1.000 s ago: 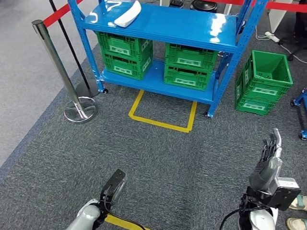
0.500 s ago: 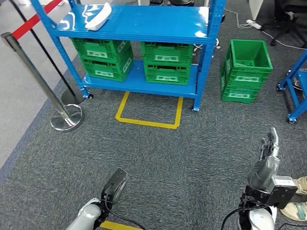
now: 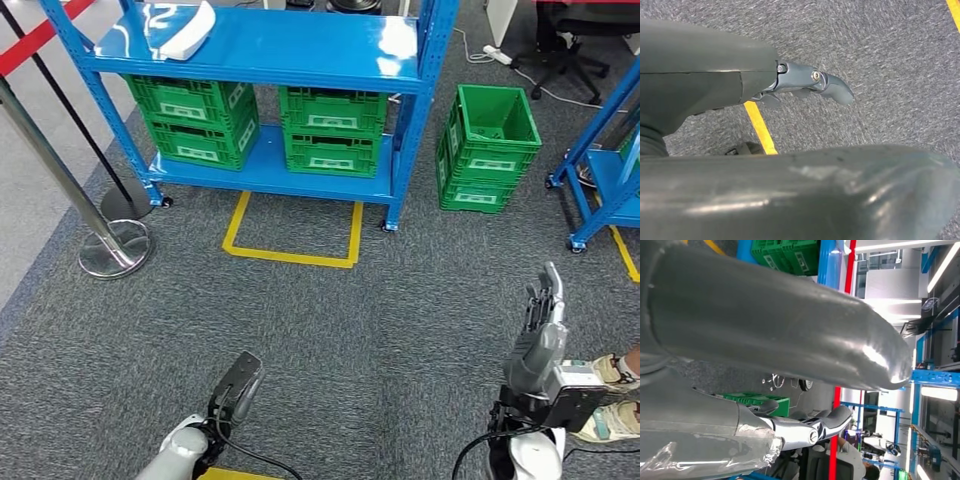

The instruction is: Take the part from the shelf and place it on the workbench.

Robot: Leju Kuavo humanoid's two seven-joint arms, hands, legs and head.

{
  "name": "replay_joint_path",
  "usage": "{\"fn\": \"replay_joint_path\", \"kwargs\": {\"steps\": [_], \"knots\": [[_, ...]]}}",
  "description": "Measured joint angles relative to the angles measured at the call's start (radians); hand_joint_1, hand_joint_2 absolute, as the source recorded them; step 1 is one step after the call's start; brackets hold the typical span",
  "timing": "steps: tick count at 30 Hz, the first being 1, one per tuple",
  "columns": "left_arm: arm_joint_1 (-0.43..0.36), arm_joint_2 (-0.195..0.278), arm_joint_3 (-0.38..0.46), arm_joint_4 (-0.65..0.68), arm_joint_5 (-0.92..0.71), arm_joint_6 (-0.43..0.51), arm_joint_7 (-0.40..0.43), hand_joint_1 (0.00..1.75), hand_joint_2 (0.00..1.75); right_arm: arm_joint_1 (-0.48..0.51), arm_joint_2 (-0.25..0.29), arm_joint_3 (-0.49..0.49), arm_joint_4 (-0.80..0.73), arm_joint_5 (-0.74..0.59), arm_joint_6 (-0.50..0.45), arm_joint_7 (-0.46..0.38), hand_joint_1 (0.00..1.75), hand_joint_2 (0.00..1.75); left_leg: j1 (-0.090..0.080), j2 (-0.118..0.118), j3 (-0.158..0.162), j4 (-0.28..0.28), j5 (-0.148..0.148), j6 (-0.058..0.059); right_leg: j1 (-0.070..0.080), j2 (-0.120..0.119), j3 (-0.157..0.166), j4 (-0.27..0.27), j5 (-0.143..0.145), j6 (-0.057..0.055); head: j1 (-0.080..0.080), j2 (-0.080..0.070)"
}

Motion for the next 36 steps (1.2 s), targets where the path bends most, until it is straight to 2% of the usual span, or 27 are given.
{"fn": "replay_joint_path", "kwargs": {"steps": [4,9,19,25,26,29,30,36], "knots": [[0.0,0.0,0.0,0.0,0.0,0.002,0.0,0.0,0.0,-0.001,0.0,0.001,0.004,0.0,-0.001,0.0,0.0,0.0,-0.001,0.0,0.0,0.0,0.001,0.008,0.0,0.0,0.004,-0.009,0.006,0.009,0.0,0.0],[0.0,0.0,-0.001,0.0,-0.001,0.004,0.0,0.0,0.0,-0.001,0.0,0.002,0.007,0.002,-0.004,0.001,0.0,0.0,-0.002,0.0,-0.001,0.0,0.002,0.011,-0.002,0.0,0.004,-0.011,0.008,0.018,-0.001,0.0],[-0.001,-0.003,-0.016,0.0,-0.03,0.052,-0.025,0.0,0.0,-0.006,0.0,0.005,0.022,0.016,-0.004,0.003,0.0,0.0,0.0,0.0,-0.001,0.0,0.005,0.01,0.0,0.0,0.003,-0.01,0.009,0.02,-0.001,0.0],[-0.002,-0.003,-0.044,0.0,-0.051,0.076,-0.051,0.0,0.0,-0.008,0.0,0.02,0.029,0.019,-0.004,0.008,0.0,0.0,-0.01,0.0,-0.002,0.0,0.005,0.028,-0.01,0.003,0.006,-0.021,0.015,0.037,-0.002,0.0],[-0.002,-0.004,-0.047,0.0,-0.048,0.069,-0.052,0.0,0.0,-0.009,0.0,0.022,0.029,0.02,-0.004,0.009,0.0,0.0,-0.009,0.0,0.001,-0.009,0.011,0.026,-0.01,0.003,0.009,-0.026,0.017,0.033,-0.001,0.0],[-0.003,-0.005,-0.047,0.0,-0.03,0.036,-0.049,0.0,0.0,-0.016,0.0,0.028,0.033,0.02,-0.004,0.01,0.0,0.0,-0.005,0.0,0.008,-0.033,0.025,0.015,-0.005,0.001,0.014,-0.041,0.028,-0.007,0.004,0.0],[-0.004,-0.005,-0.047,0.0,-0.027,0.03,-0.047,0.0,0.0,-0.019,0.0,0.029,0.035,0.02,-0.004,0.011,0.0,0.0,-0.006,0.0,0.007,-0.033,0.025,0.017,-0.004,0.0,0.014,-0.045,0.032,-0.012,0.005,0.0],[-0.003,-0.005,-0.047,0.0,-0.023,0.035,-0.04,0.0,0.0,-0.023,0.0,0.039,0.046,0.02,-0.004,0.012,0.0,0.0,-0.01,0.0,0.006,-0.032,0.025,0.024,-0.01,-0.002,0.017,-0.052,0.033,0.025,0.005,0.0]]}}
